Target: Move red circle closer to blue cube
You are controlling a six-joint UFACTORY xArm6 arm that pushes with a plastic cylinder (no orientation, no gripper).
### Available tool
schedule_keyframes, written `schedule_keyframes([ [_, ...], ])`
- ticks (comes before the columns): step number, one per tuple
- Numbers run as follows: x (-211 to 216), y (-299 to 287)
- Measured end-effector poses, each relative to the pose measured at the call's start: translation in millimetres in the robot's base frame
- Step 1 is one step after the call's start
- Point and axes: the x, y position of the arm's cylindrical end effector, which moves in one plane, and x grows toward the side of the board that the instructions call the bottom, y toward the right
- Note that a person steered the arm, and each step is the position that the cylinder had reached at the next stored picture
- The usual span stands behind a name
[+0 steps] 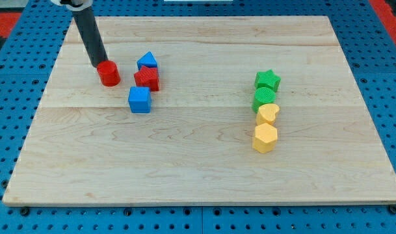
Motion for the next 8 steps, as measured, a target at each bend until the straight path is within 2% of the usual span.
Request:
schedule_keyframes([
  [1,29.3,14.8],
  [2,88.4,21.9],
  [4,156.1,21.9],
  [5,167.0,40.3],
  [6,164.5,-0.9],
  [7,111.8,-25.9],
  [8,88.8,-14.1],
])
